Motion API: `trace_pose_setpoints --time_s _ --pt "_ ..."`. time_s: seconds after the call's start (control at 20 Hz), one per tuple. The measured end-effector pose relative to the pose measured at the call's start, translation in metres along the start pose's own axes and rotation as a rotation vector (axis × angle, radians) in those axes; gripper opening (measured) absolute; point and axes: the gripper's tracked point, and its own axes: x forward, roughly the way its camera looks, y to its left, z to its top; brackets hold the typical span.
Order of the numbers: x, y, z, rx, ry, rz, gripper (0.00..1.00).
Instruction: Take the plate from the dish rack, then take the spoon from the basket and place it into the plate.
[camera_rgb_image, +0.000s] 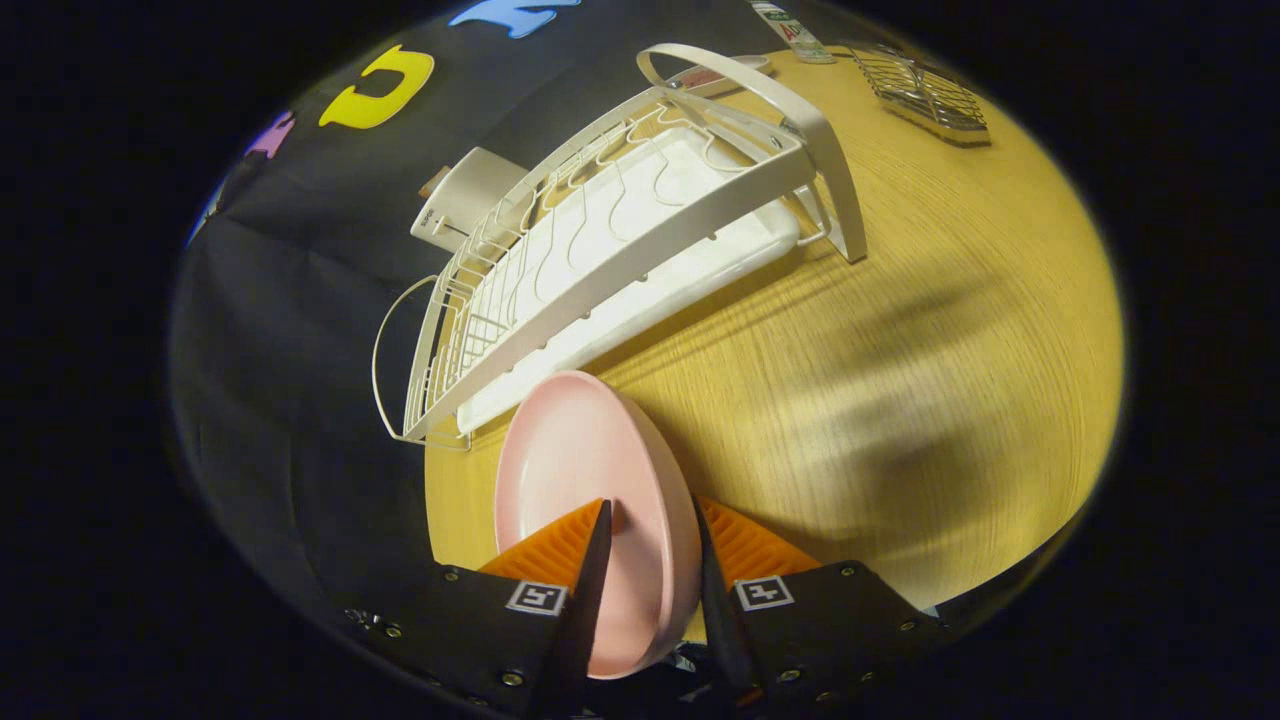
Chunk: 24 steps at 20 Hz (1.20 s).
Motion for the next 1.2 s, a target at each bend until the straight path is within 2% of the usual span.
trace_pose_setpoints --time_s 0.15,0.2,0.3,0.5,0.6,0.85,1.05,1.2 --pt "-0.004 -0.005 0.006 -0.030 -0.022 -0.032 0.50" --pt "-0.006 -0.007 0.008 -0.036 -0.036 -0.051 0.59" --pt "-0.012 -0.011 0.011 -0.053 -0.059 -0.069 0.64" --pt "-0.039 -0.027 0.032 -0.188 -0.183 -0.133 0.64" --pt "-0.064 -0.033 0.053 -0.273 -0.284 -0.181 0.64" --pt "-0.132 -0.051 0.126 -0.385 -0.543 -0.299 0.64" --pt "-0.159 -0.075 0.174 -0.435 -0.660 -0.367 0.64" --pt "-0.163 -0.107 0.198 -0.471 -0.683 -0.432 0.64"
